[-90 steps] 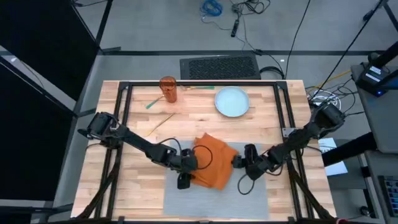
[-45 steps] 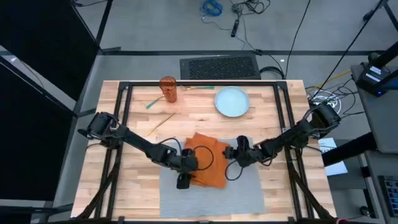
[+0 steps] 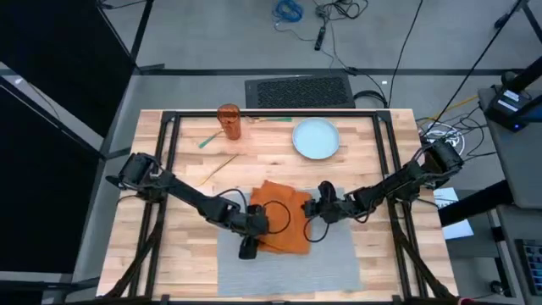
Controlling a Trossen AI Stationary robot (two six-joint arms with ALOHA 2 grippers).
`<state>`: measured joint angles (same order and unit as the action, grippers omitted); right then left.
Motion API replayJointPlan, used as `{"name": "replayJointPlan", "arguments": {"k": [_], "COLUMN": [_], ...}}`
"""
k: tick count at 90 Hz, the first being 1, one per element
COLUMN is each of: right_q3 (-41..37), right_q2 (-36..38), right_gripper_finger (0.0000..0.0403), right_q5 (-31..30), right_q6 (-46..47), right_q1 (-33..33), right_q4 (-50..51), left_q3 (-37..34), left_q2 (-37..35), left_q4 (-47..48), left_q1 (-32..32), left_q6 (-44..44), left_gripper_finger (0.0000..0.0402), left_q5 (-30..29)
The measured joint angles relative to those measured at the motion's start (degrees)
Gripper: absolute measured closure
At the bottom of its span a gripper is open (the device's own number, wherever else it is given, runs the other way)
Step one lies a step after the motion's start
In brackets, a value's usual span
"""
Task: Set table place
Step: Fold the orange table napkin
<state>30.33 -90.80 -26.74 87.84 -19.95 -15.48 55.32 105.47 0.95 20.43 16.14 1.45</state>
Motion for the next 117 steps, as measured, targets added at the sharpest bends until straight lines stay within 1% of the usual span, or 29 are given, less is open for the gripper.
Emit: {"name": "replayJointPlan", "arguments": {"k": [3, 6, 15, 23, 44, 56, 65, 71, 83, 90, 97, 105, 117], "right_q3": [0.0, 0.02, 0.04, 0.1, 3.31, 6.22, 7.77, 8.32, 8.45, 8.45, 8.45, 8.6, 11.56], "right_q2": [0.0, 0.0, 0.0, 0.0, 0.74, 1.59, 1.57, 1.57, 1.57, 1.57, 1.57, 2.28, 3.71], "right_gripper_finger": [0.0378, 0.039, 0.04, 0.0402, 0.0403, 0.0403, 0.0403, 0.0403, 0.0403, 0.0403, 0.0403, 0.0403, 0.0403], "right_q5": [-0.12, -0.13, -0.22, -0.29, -0.29, -0.02, 1.39, 1.89, 3.1, 3.14, 3.14, 2.93, 2.08], "right_q6": [-1.8, -3.51, -5.4, -6.5, -11.26, -14.91, -16.55, -16.76, -16.95, -16.99, -17.28, -18.39, -22.14], "right_q1": [-0.03, -0.01, -0.01, -0.01, 0.67, 1.77, 2.56, 2.86, 3.42, 3.44, 3.51, 3.55, 3.92], "right_q4": [-0.64, -1.38, -2.21, -3.38, -1.13, 2.69, 5.63, 6.71, 8.14, 8.46, 8.31, 8.38, 10.71], "left_q3": [0.01, 0.01, 0.01, 0.01, 0.01, 0.04, 0.04, 0.09, 0.1, 0.19, 0.25, 0.23, 0.21], "left_q2": [0.0, 0.0, 0.0, 0.0, 0.0, -0.17, -1.5, -3.26, -9.14, -13.36, -16.61, -19.06, -19.41], "left_q4": [0.0, 0.0, 0.04, 0.04, 0.11, 0.36, 1.58, 2.82, 6.13, 7.77, 9.9, 14.74, 20.22], "left_q1": [0.0, 0.0, 0.12, 0.26, 0.33, 0.33, 0.42, 0.99, 3.77, 5.51, 6.32, 6.41, 6.43], "left_q6": [0.0, 0.0, 0.0, -0.19, -1.49, -1.55, -1.74, -2.39, -6.14, -7.47, -7.51, -5.45, -1.67], "left_gripper_finger": [0.0217, 0.0217, 0.0217, 0.0217, 0.0217, 0.0217, 0.0217, 0.0217, 0.0217, 0.0217, 0.0217, 0.0217, 0.0217], "left_q5": [0.0, 0.0, 0.0, 0.02, 0.02, 0.0, -0.16, -2.44, -11.21, -14.98, -17.67, -20.04, -21.5]}}
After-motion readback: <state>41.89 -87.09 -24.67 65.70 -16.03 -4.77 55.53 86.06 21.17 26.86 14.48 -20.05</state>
